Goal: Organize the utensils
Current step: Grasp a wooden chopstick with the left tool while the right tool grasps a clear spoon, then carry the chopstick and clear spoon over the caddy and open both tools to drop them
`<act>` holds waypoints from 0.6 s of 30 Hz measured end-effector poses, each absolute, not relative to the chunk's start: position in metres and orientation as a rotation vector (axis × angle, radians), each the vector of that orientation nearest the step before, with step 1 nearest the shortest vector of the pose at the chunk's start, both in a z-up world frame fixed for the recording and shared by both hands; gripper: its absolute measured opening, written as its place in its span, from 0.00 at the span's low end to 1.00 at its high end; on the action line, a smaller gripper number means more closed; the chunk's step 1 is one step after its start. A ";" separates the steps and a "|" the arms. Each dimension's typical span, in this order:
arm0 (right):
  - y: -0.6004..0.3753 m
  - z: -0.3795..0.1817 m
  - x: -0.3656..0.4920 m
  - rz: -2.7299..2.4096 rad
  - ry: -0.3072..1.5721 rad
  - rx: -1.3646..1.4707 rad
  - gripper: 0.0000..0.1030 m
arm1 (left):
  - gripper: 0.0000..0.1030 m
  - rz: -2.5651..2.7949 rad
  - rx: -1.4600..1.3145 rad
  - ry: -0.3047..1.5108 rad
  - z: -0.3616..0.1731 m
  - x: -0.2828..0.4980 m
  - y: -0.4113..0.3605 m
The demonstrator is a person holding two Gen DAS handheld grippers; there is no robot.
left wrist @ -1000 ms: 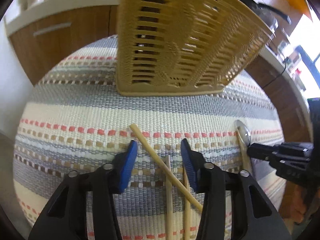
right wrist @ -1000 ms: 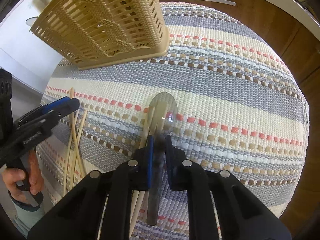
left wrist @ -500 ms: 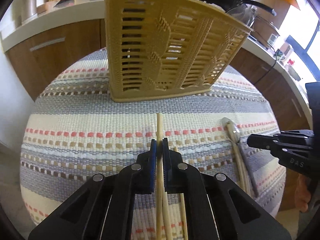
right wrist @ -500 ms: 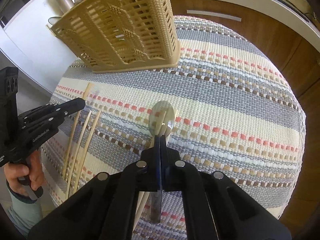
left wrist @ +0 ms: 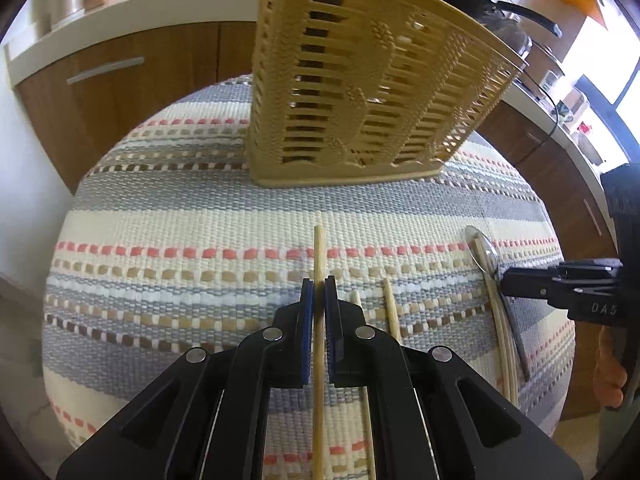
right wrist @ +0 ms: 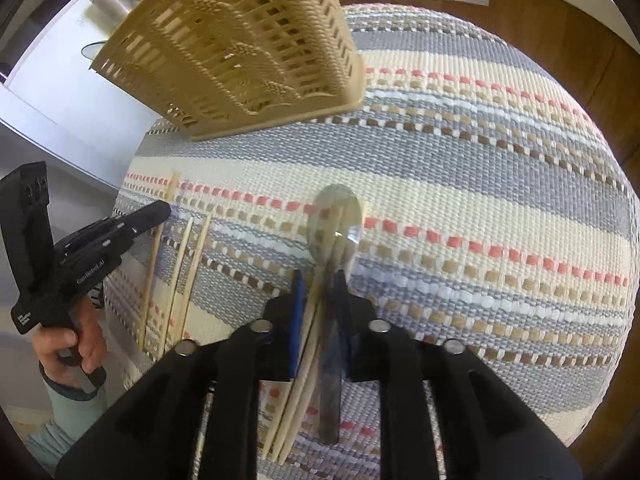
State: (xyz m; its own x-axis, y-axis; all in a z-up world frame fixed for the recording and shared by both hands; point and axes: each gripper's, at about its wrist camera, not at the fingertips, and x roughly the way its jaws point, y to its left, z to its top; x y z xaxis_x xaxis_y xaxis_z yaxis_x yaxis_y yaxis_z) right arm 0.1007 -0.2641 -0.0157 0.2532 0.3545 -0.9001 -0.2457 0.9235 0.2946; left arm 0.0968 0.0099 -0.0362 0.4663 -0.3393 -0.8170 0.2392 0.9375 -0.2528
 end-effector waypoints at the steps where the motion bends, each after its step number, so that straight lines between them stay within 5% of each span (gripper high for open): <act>1: -0.264 -0.014 0.100 0.411 1.240 0.100 0.29 | 0.04 -0.358 -0.104 1.025 -0.037 0.096 0.007; 3: -0.266 -0.009 0.098 0.393 1.214 0.089 0.46 | 0.03 -0.364 -0.103 1.024 -0.037 0.096 0.007; 6: -0.259 -0.011 0.099 0.355 1.220 0.037 0.48 | 0.03 -0.364 -0.114 1.025 -0.040 0.098 0.007; 12: -0.241 -0.025 0.103 0.306 1.269 -0.039 0.15 | 0.03 -0.382 -0.126 1.018 -0.043 0.098 -0.002; 18: -0.224 -0.012 0.090 0.322 1.191 -0.139 0.09 | 0.03 -0.468 -0.152 0.953 -0.027 0.081 -0.006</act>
